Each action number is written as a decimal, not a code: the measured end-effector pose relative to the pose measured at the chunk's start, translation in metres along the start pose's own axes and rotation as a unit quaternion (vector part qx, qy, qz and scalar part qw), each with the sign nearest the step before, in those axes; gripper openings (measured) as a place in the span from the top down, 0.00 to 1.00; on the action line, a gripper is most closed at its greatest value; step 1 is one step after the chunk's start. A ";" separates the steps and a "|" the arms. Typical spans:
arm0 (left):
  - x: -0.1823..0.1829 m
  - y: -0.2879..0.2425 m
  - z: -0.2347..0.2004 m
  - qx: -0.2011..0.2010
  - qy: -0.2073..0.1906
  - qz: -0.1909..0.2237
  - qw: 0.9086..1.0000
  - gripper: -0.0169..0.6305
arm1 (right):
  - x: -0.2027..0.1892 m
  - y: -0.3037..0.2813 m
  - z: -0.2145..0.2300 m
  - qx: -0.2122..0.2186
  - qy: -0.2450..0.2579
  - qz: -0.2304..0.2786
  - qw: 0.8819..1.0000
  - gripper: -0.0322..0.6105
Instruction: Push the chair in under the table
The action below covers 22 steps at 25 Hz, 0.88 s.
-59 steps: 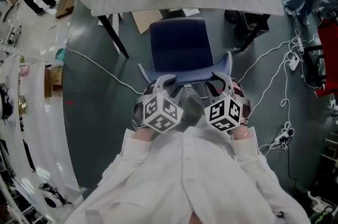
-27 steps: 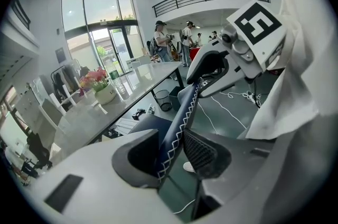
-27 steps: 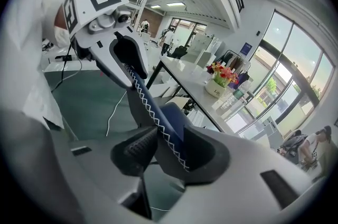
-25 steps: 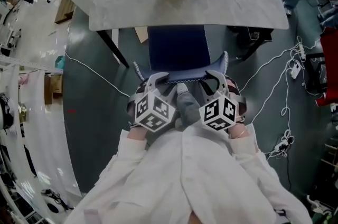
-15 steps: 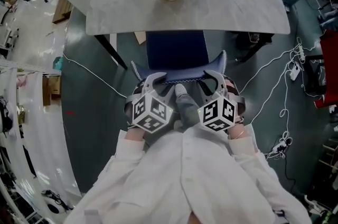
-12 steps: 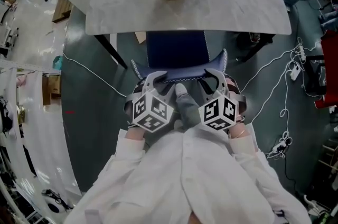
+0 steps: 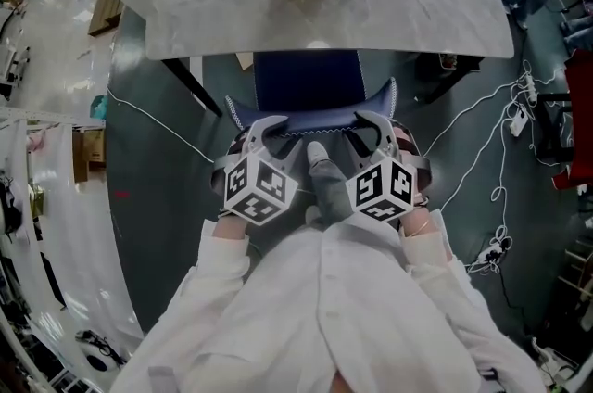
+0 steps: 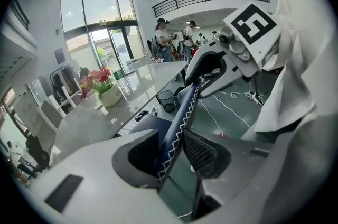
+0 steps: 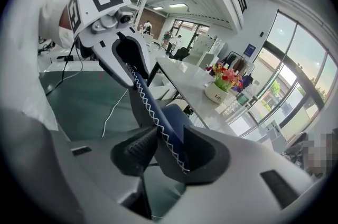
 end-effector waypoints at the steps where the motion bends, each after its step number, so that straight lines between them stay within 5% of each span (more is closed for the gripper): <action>1: 0.000 0.000 -0.002 -0.002 0.001 -0.001 1.000 0.74 | 0.001 -0.001 0.000 0.004 0.000 0.000 1.000 0.70; 22: -0.005 0.005 -0.023 -0.017 0.014 -0.014 1.000 0.73 | 0.014 -0.019 0.000 0.044 -0.009 0.023 0.999 0.70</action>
Point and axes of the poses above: the fingertips, and each gripper's own axes: y backward along the fingers, z to its right, x out of its top, the point moved 4 cm from there along y, backward along the fingers, and after that the axes turned 12 degrees about -x, right-handed, at the moved point
